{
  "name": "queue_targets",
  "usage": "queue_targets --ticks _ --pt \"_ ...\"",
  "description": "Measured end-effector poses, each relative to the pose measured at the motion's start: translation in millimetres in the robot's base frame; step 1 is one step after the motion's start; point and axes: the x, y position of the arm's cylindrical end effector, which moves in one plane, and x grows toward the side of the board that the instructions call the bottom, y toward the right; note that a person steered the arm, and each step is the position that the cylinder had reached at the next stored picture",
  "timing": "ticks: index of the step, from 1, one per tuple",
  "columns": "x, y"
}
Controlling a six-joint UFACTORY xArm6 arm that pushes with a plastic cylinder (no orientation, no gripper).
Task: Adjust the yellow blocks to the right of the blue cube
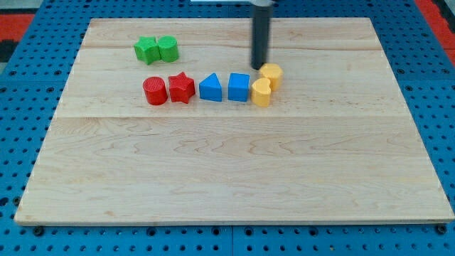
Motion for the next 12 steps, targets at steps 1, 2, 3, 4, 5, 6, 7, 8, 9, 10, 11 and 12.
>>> queue_targets --ticks 1,2,3,4,5,6,7,8,9,10,11,12 --pt "16 47" --pt "36 61" --pt "74 78" --pt "135 39" --pt "107 6" --pt "75 -17" --pt "78 -4" --pt "82 11" --pt "75 19" --pt "78 33" --pt "60 92" --pt "21 86"
